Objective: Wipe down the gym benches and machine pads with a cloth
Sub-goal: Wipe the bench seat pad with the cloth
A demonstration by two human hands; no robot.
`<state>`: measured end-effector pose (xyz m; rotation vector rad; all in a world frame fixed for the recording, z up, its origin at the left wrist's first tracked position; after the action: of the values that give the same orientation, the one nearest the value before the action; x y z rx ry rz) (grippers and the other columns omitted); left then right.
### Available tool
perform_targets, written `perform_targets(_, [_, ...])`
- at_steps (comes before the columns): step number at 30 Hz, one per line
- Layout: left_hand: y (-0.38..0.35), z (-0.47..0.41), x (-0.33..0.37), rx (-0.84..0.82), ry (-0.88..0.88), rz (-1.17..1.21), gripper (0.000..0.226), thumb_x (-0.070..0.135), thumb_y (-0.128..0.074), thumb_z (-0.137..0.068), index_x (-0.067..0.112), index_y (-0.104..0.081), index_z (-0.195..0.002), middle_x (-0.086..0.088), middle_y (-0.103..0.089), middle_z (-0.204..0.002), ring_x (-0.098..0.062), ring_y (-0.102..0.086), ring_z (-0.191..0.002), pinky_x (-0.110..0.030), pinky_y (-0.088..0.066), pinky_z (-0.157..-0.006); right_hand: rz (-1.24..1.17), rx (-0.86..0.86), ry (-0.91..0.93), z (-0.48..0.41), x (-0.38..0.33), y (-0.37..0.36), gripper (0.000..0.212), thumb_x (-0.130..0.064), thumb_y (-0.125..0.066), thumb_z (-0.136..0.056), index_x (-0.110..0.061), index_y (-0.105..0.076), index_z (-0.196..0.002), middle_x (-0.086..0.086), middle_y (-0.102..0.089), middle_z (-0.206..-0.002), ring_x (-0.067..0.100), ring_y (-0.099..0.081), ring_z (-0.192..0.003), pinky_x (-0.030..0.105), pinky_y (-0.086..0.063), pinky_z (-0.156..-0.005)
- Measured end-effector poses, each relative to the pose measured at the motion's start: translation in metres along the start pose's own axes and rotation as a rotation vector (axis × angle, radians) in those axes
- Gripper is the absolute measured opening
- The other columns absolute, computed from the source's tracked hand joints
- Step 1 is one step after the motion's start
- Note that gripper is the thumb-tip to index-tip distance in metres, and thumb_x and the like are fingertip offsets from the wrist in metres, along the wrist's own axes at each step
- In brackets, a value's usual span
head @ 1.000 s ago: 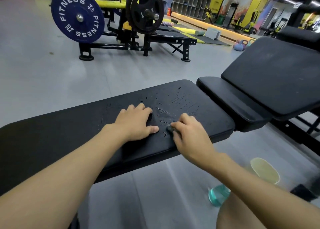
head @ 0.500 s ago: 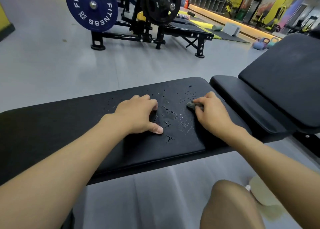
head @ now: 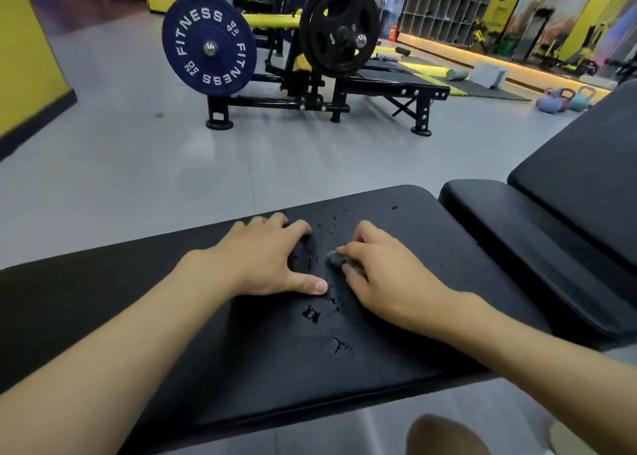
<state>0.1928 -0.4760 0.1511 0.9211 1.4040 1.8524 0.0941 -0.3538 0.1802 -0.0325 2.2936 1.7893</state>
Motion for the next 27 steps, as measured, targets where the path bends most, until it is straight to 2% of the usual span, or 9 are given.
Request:
perform_targets(3, [0.000, 0.003, -0.003, 0.068, -0.072, -0.038, 0.113, 0.103, -0.020, -0.053, 0.044, -0.026, -0.149, 0.005, -0.037, -0.152, -0.023, -0.040, -0.136, -0.044, -0.035, -0.109, 0.080, 0.044, -0.157, -0.015, 0.044, 0.013, 0.031, -0.022, -0.052, -0.095, -0.019, -0.066, -0.123, 0.002, -0.053, -0.109, 0.027, -0.055, -0.101, 0.041, -0.045, -0.092])
perform_targets(5, [0.003, 0.004, -0.011, 0.111, -0.119, -0.013, 0.106, 0.099, -0.018, -0.057, 0.045, -0.031, -0.147, 0.010, -0.041, -0.150, -0.021, -0.044, -0.131, -0.041, -0.037, -0.108, 0.129, 0.122, -0.312, -0.020, 0.067, 0.020, 0.029, -0.020, -0.051, -0.094, -0.016, -0.068, -0.118, 0.005, -0.051, -0.107, 0.034, -0.055, -0.101, 0.043, -0.046, -0.090])
perform_targets(7, [0.007, 0.002, -0.018, 0.131, -0.162, 0.024, 0.097, 0.094, -0.023, -0.062, 0.044, -0.038, -0.144, 0.015, -0.048, -0.143, -0.019, -0.048, -0.123, -0.038, -0.040, -0.103, 0.151, 0.122, -0.308, -0.021, 0.043, 0.009, 0.028, -0.022, -0.048, -0.095, -0.015, -0.068, -0.113, 0.003, -0.045, -0.101, 0.033, -0.053, -0.097, 0.040, -0.046, -0.087])
perform_targets(11, [0.013, 0.004, -0.029, 0.134, -0.257, 0.065, 0.070, 0.075, -0.052, -0.082, 0.037, -0.048, -0.140, 0.013, -0.055, -0.139, -0.014, -0.052, -0.123, -0.029, -0.041, -0.097, 0.069, 0.035, -0.108, -0.015, -0.029, -0.016, 0.027, -0.025, -0.048, -0.098, -0.016, -0.068, -0.113, 0.000, -0.045, -0.100, 0.025, -0.052, -0.094, 0.040, -0.045, -0.087])
perform_targets(17, [0.006, 0.013, -0.040, 0.129, -0.364, 0.045, 0.069, 0.070, -0.055, -0.085, 0.031, -0.046, -0.142, 0.010, -0.046, -0.139, -0.012, -0.050, -0.124, -0.028, -0.040, -0.103, 0.222, 0.211, -0.493, -0.036, 0.049, 0.010, 0.028, -0.018, -0.047, -0.095, -0.013, -0.072, -0.106, 0.011, -0.051, -0.108, 0.037, -0.056, -0.102, 0.041, -0.048, -0.088])
perform_targets(20, [0.002, 0.015, -0.037, 0.144, -0.379, 0.033, 0.069, 0.069, -0.055, -0.086, 0.027, -0.046, -0.139, 0.006, -0.052, -0.135, -0.014, -0.051, -0.119, -0.027, -0.039, -0.094, 0.144, 0.133, -0.274, -0.041, -0.010, -0.023, 0.028, -0.018, -0.048, -0.096, -0.017, -0.072, -0.110, 0.002, -0.046, -0.101, 0.023, -0.052, -0.094, 0.032, -0.044, -0.085])
perform_targets(22, [0.002, 0.016, -0.039, 0.151, -0.370, 0.056, 0.068, 0.070, -0.056, -0.085, 0.027, -0.046, -0.137, 0.005, -0.053, -0.132, -0.014, -0.052, -0.118, -0.027, -0.039, -0.092, 0.117, 0.075, -0.240, -0.040, -0.016, -0.022, 0.028, -0.017, -0.051, -0.096, -0.019, -0.070, -0.116, 0.001, -0.052, -0.105, 0.017, -0.053, -0.094, 0.029, -0.043, -0.088])
perform_targets(25, [0.001, 0.018, -0.041, 0.141, -0.343, 0.053, 0.069, 0.072, -0.056, -0.083, 0.027, -0.047, -0.135, 0.007, -0.053, -0.130, -0.016, -0.052, -0.119, -0.033, -0.042, -0.100, 0.151, 0.187, -0.524, -0.041, 0.037, 0.009, 0.025, -0.013, -0.054, -0.092, -0.009, -0.066, -0.114, 0.010, -0.062, -0.115, 0.028, -0.060, -0.106, 0.039, -0.049, -0.093])
perform_targets(27, [0.001, 0.017, -0.041, 0.154, -0.344, 0.022, 0.069, 0.075, -0.053, -0.083, 0.029, -0.046, -0.134, 0.008, -0.053, -0.125, -0.017, -0.052, -0.117, -0.037, -0.044, -0.101, 0.181, 0.249, -0.603, -0.043, 0.043, 0.010, 0.017, -0.009, -0.052, -0.090, -0.002, -0.065, -0.097, 0.017, -0.060, -0.106, 0.035, -0.058, -0.098, 0.040, -0.050, -0.078])
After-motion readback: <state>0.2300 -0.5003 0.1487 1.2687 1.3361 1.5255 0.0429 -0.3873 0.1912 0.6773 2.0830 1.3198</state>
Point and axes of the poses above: each hand's wrist, its own z-axis away from the middle knuckle, its own y-axis out of the back of the hand, x = y × z, the point moved 7 cm from there along -z, towards the middle knuckle
